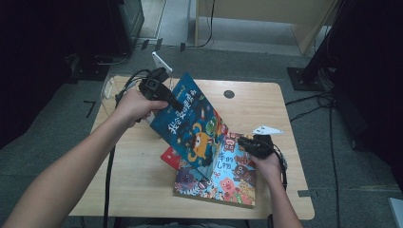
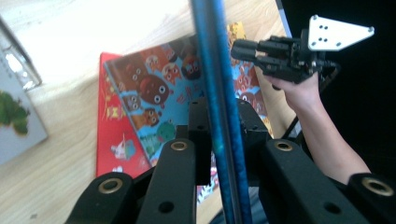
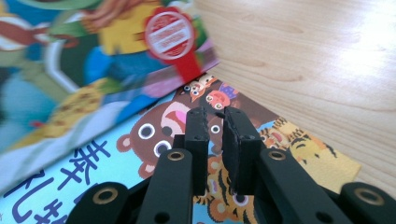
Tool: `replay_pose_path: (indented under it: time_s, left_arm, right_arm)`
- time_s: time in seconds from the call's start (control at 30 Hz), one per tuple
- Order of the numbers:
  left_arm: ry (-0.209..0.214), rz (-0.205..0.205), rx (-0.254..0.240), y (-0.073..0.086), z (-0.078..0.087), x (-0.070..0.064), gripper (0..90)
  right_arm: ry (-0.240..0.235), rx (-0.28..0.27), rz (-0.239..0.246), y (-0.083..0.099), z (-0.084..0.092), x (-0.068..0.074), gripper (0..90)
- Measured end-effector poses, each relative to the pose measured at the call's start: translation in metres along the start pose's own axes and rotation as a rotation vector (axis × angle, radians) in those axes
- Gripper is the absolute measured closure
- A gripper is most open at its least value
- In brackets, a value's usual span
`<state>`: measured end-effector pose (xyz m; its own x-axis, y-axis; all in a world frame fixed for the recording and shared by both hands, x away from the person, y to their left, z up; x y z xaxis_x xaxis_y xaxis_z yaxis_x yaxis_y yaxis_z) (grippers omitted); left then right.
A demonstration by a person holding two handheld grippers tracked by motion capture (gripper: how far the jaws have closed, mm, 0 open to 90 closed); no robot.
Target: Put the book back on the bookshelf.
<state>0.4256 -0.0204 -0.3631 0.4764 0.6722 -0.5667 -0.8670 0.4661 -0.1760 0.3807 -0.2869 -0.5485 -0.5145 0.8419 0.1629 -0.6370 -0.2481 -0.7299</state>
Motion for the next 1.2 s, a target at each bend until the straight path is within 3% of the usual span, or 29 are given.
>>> replay_pose_path:
  time_s: [0.23,0.4,0.57,0.87,1.03,1.2]
  left_arm:
    - [-0.014,-0.049,0.015,0.014,0.017,-0.004,83.4]
    - [-0.027,-0.068,0.006,0.028,0.028,-0.004,83.3]
    - [-0.038,-0.050,-0.033,0.045,0.045,0.005,83.0]
    - [-0.060,-0.024,-0.063,0.080,0.067,0.018,83.1]
    - [-0.075,0.016,-0.099,0.101,0.078,0.034,83.0]
    - [-0.093,0.031,-0.105,0.119,0.085,0.045,82.6]
  right_arm:
    - [0.033,-0.021,0.095,-0.005,-0.005,0.009,71.3]
    - [0.033,-0.003,0.121,-0.008,-0.010,0.013,66.2]
    - [0.027,-0.012,0.141,-0.013,-0.018,0.023,59.3]
    - [0.029,0.035,0.220,-0.016,-0.035,0.037,55.7]
    - [0.007,0.047,0.189,-0.017,-0.041,0.037,55.9]
    - [0.001,0.049,0.181,-0.019,-0.045,0.038,55.8]
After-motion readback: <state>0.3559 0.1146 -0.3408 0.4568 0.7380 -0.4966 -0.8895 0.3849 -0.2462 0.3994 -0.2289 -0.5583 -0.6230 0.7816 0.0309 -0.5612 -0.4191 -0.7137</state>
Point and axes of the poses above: each handheld gripper's, and its own axes: z roughly backward along the jaws, y roughly out of its underside, x roughly to its left, the point moved 9 cm from there along -z, roughly forward along the jaws, and after that the axes turned 4 degrees about x, right-handed, at the moved point
